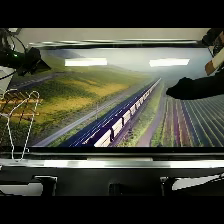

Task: Fold the clothes and pants, and hang the long-sleeved shirts on hangers.

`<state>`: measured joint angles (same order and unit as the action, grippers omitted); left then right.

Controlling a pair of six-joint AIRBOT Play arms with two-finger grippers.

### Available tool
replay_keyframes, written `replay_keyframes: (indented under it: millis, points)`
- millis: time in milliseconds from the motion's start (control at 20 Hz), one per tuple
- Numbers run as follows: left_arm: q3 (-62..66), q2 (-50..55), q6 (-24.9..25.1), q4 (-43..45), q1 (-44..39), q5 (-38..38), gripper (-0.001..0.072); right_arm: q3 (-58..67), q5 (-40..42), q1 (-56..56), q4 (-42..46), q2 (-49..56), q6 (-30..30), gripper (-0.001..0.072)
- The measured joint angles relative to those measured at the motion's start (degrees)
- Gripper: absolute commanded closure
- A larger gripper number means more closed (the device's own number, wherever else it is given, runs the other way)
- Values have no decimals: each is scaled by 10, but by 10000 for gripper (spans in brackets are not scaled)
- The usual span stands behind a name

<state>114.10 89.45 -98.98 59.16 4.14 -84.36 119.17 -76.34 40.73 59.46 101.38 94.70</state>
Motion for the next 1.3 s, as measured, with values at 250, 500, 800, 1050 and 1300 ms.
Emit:
replay_keyframes:
  millis: [250,500,800,1050,1300]
  points:
    - [0,0,0,0,0,-10,694,-11,-42,67,65,-9,39,683]
    - [0,0,0,0,0,-24,693,-53,-107,92,176,-28,63,685]
    - [0,0,0,0,0,-28,693,-130,-180,92,249,-32,89,684]
    - [0,0,0,0,0,-29,693,-234,-200,72,310,-47,96,684]
    - [0,0,0,0,0,-29,693,-342,-196,65,371,-76,102,684]
